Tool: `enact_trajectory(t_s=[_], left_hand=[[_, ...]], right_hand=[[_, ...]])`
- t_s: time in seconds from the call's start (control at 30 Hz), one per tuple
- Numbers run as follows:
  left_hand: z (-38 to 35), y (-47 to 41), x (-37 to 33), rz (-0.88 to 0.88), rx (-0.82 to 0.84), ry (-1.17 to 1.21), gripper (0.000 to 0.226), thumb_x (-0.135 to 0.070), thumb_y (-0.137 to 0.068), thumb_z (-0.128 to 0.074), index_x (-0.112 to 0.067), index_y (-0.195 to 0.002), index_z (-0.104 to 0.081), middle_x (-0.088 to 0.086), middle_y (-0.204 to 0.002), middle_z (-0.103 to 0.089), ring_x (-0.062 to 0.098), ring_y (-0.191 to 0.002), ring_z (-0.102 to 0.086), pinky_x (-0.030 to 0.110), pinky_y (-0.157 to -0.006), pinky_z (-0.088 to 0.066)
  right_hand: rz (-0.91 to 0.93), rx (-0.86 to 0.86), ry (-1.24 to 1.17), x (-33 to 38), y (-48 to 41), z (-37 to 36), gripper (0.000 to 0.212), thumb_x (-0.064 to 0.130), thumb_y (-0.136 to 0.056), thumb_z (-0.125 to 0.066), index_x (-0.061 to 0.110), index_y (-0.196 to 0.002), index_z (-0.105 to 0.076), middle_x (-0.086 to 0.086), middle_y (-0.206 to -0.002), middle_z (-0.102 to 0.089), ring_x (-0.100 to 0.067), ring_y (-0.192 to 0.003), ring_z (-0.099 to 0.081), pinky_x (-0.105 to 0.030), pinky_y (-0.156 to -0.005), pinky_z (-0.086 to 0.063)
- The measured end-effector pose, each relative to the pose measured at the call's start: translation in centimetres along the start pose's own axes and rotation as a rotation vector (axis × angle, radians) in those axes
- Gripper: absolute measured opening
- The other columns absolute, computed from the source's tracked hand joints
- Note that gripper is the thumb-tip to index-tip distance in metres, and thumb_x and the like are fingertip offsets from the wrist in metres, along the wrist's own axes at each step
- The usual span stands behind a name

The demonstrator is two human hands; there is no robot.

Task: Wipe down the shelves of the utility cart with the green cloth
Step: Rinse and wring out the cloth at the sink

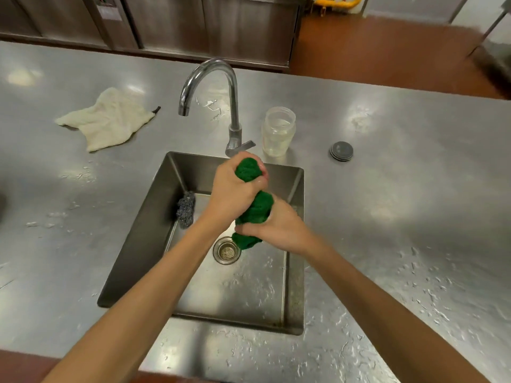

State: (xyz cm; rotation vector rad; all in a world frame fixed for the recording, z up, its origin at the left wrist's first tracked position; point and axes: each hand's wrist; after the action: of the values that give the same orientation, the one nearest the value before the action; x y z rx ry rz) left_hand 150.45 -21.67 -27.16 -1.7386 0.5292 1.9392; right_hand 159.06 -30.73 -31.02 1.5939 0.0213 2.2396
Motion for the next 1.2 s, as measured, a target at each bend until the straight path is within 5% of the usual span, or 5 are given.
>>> enact_trajectory(t_s=[0.23,0.5,0.67,0.83,1.2], left_hand=[[-4.4,1.3,-1.9,0.242,0.321,0.245,0.067,-0.01,-0.061,-0.047,-0.016,-0.126,-0.06,0.014,-0.111,-0.058,0.025,-0.101,-0.054,0.039,-0.091,-0.046],[-15.1,7.7,-3.4,0.001,0.737,0.021,0.08,0.009,-0.08,-0.062,-0.05,-0.133,-0.054,0.01,-0.117,-0.063,0.02,-0.098,-0.067,0.035,-0.084,-0.06],[-23.1,13.9,-4.0,-0.084,0.821,0.03,0.032,-0.016,-0.085,-0.078,-0.027,-0.114,-0.071,-0.004,-0.115,-0.072,0.015,-0.106,-0.07,0.025,-0.083,-0.059],[-31.0,22.2,-4.2,-0.23,0.842,-0.112,0.006,-0.026,-0.088,-0.075,-0.027,-0.088,-0.068,-0.014,-0.081,-0.071,0.006,-0.076,-0.066,0.017,-0.067,-0.052],[-47.5,41.9,-6.7,-0.381,0.887,-0.098,0.049,-0.031,-0.096,-0.054,-0.002,-0.058,-0.042,0.005,-0.056,-0.035,0.015,-0.055,-0.033,0.036,-0.054,-0.03]], right_hand=[[-0.033,-0.264,-0.071,-3.4,6.9,5.5,0.075,0.078,-0.055,-0.077,0.047,-0.12,-0.054,0.03,-0.111,-0.064,0.014,-0.103,-0.059,-0.012,-0.08,-0.049],[-0.034,-0.535,-0.255,-9.4,20.9,11.5,0.061,0.051,-0.074,-0.079,0.028,-0.125,-0.053,0.007,-0.116,-0.07,-0.012,-0.107,-0.068,-0.032,-0.086,-0.059],[-0.05,-0.777,-0.25,-12.6,32.2,14.6,0.026,0.043,-0.092,-0.064,0.056,-0.113,-0.056,0.031,-0.109,-0.066,0.005,-0.104,-0.065,-0.015,-0.076,-0.054],[-0.112,-0.983,-0.156,-15.9,43.6,16.4,0.02,0.041,-0.093,-0.065,0.035,-0.111,-0.067,0.007,-0.109,-0.071,-0.01,-0.106,-0.067,-0.032,-0.094,-0.055],[-0.249,-1.418,-0.215,-18.4,63.7,14.5,0.035,0.072,-0.087,-0.05,0.042,-0.093,-0.068,0.014,-0.095,-0.071,0.006,-0.089,-0.066,-0.014,-0.073,-0.051]])
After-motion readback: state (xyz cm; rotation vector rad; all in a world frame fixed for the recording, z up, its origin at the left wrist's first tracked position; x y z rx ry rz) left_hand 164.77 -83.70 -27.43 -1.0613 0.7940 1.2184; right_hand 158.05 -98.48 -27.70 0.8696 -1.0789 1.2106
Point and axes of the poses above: each hand's wrist, its own y-axis away from the middle knuckle, its own z-axis out of the back of the hand, x = y × z
